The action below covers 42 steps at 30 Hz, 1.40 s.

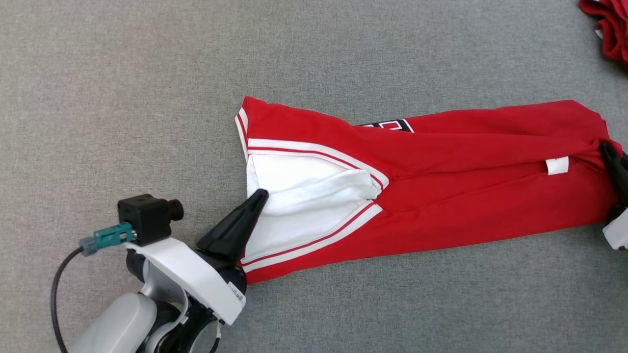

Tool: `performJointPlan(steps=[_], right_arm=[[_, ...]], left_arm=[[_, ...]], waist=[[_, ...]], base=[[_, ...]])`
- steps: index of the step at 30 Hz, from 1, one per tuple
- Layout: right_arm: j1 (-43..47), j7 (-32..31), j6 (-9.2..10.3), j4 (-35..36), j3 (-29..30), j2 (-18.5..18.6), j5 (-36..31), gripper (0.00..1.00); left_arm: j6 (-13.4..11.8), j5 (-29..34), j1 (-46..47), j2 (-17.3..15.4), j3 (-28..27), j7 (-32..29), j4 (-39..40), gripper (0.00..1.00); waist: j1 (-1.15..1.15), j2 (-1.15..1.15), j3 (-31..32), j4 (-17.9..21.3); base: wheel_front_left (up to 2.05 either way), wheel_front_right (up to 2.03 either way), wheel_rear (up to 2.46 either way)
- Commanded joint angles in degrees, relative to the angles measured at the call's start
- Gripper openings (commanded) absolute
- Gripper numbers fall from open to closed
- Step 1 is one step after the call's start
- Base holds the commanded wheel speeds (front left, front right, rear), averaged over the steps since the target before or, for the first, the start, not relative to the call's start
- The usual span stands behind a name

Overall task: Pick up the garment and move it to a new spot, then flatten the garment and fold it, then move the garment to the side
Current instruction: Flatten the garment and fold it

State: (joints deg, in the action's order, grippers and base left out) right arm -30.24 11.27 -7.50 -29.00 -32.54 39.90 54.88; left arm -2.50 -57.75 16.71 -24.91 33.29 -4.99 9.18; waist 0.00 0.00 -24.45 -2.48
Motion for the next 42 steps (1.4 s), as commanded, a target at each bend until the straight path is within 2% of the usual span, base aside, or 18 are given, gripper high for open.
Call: performJointPlan(steps=[1, 11, 12, 13, 20, 25, 32, 36, 42], right_arm=[[0.55, 0.0, 0.01, -0.61, 0.47, -0.05, -0.4, 1.0], [2.97, 1.87, 0.01, -2.99, 4.82, -1.03, -2.38, 1.0], [3.14, 2.17, 0.01, -3.2, 5.45, -1.21, -3.14, 1.0], [3.3, 2.49, 0.01, -3.28, 6.12, -1.42, -3.91, 1.0], [5.08, 3.99, 0.01, -1.46, 13.1, -5.75, -12.53, 1.0], [7.61, 4.03, 0.01, 5.86, 18.92, -12.84, -22.32, 1.0], [10.69, 4.05, 0.01, 13.63, 20.05, -22.14, -29.99, 1.0], [11.97, 4.05, 0.01, 15.54, 20.02, -25.0, -31.5, 1.0], [15.18, 4.06, 0.0, 17.21, 20.1, -29.44, -33.99, 1.0]], left_arm=[[0.42, 0.18, -0.26, 0.1, 0.21, 0.46, -0.68, 0.0], [0.72, 0.47, -1.6, 1.7, 1.47, 2.07, -5.54, 0.0], [0.49, 0.22, -1.88, 2.16, 1.24, 2.44, -6.04, 0.4], [0.42, 0.22, -2.06, 2.38, 1.28, 2.67, -6.65, 1.0], [-1.62, 3.59, -2.08, 3.77, -0.87, 9.81, -8.95, 1.0], [-4.66, 8.58, -1.45, 5.23, -3.5, 17.71, -10.37, 1.0], [-8.58, 17.4, -2.23, 9.09, -8.51, 20.13, -11.03, 1.0], [-8.74, 21.89, -4.36, 11.37, -11.55, 20.15, -10.45, 1.0], [-6.25, 28.31, -7.9, 15.51, -17.19, 20.14, -10.51, 1.0]], waist=[[0.0, 0.0, 0.25, -0.01], [0.0, 0.0, 2.41, -0.33], [0.0, 0.0, 2.7, -0.35], [0.0, 0.0, 2.97, -0.33], [0.0, 0.0, 5.55, 0.39], [0.0, 0.0, 7.47, 1.33], [0.0, 0.0, 9.86, 1.77], [0.0, 0.0, 11.29, 1.67], [0.0, 0.0, 14.53, 1.43]], base=[[0.0, 0.0, 0.0], [0.0, 0.0, 0.0], [0.0, 0.0, 0.0], [0.0, 0.0, 0.0], [0.0, 0.0, 0.0], [0.0, 0.0, 0.0], [0.0, 0.0, 0.0], [0.0, 0.0, 0.0], [0.0, 0.0, 0.0]])
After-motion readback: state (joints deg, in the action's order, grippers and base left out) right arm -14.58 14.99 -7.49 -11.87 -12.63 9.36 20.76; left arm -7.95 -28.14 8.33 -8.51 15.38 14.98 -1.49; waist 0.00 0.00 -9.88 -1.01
